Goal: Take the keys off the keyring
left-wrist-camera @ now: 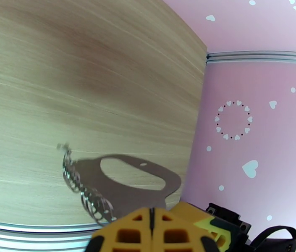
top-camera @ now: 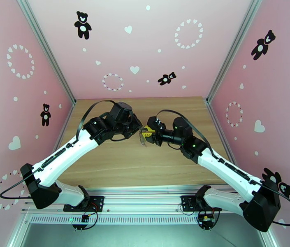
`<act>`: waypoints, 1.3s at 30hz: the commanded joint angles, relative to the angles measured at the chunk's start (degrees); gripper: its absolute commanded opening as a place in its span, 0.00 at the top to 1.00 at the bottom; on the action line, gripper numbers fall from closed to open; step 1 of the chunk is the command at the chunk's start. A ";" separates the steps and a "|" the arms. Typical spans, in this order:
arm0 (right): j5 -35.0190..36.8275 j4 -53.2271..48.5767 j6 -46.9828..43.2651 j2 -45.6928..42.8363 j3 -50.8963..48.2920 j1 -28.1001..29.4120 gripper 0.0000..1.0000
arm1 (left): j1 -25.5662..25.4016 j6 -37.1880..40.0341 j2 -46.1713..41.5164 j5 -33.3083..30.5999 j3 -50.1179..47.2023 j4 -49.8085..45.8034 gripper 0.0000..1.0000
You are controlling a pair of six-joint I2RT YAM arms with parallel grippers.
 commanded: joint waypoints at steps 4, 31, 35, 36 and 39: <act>-2.51 -2.36 0.52 1.62 2.68 -1.00 0.72 | 0.05 1.44 -1.21 1.57 0.82 1.39 1.00; -6.40 -2.08 1.87 3.06 3.75 -3.22 0.65 | -0.91 2.06 -0.37 2.38 2.33 1.38 1.00; -7.94 -3.02 1.43 3.73 4.60 -3.24 0.67 | -0.93 2.41 -0.32 2.29 2.66 1.31 1.00; -7.96 -3.14 1.41 3.57 4.62 -3.22 0.67 | -0.93 2.54 -0.25 2.16 2.74 1.17 1.00; -7.24 -2.71 1.41 1.95 3.57 -3.28 0.67 | -0.93 3.08 -0.21 1.56 2.94 0.78 1.00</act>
